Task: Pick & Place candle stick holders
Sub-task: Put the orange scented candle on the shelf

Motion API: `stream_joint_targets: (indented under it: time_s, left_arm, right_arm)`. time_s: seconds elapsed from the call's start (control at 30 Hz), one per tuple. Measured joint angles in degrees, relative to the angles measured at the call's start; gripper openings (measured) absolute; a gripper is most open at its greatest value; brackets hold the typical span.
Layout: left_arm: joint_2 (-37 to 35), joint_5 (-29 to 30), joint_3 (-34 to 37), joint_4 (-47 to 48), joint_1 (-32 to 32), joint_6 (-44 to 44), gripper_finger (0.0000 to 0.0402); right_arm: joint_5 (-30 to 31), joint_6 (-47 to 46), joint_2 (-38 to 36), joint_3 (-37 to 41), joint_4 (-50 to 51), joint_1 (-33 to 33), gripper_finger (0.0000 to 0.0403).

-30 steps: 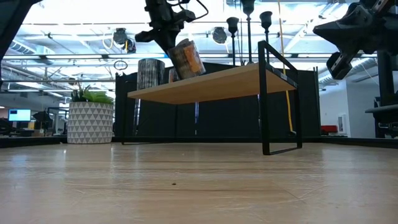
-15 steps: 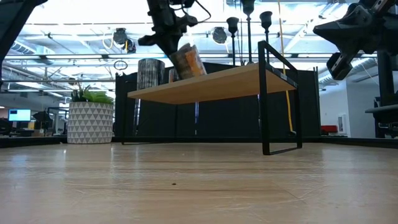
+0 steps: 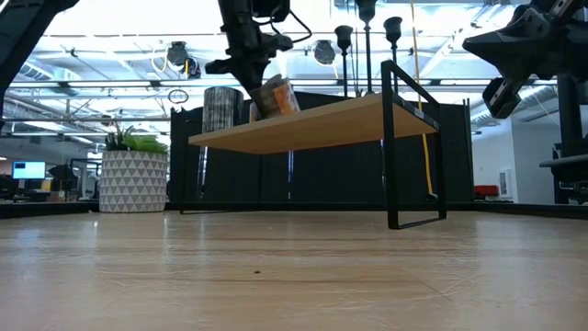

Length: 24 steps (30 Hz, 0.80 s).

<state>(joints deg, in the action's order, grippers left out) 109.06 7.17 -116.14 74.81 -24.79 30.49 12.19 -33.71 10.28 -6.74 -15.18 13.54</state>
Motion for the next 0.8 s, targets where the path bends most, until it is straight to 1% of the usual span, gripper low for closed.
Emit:
stream_joint_targets:
  time_s: [0.2,0.53,0.67,0.8]
  left_arm:
    - [0.02,0.15,0.0,-0.41,-0.68,-0.46,0.0022]
    - [-0.13,-0.25,0.0,-2.99,-0.92,-2.43,0.0029]
    - [-0.13,-1.25,-0.03,-5.11,-1.22,-3.01,0.003]
    - [-0.17,-1.31,-3.12,-5.1,-1.66,-3.47,0.003]
  right_arm:
    - [0.0,0.06,0.0,0.0,0.0,0.0,0.0002]
    - [0.0,0.1,0.0,0.0,0.0,0.0,0.0002]
    - [0.0,0.1,0.0,0.0,0.0,0.0,0.0002]
    - [0.0,-0.01,0.0,0.0,0.0,0.0,0.0002]
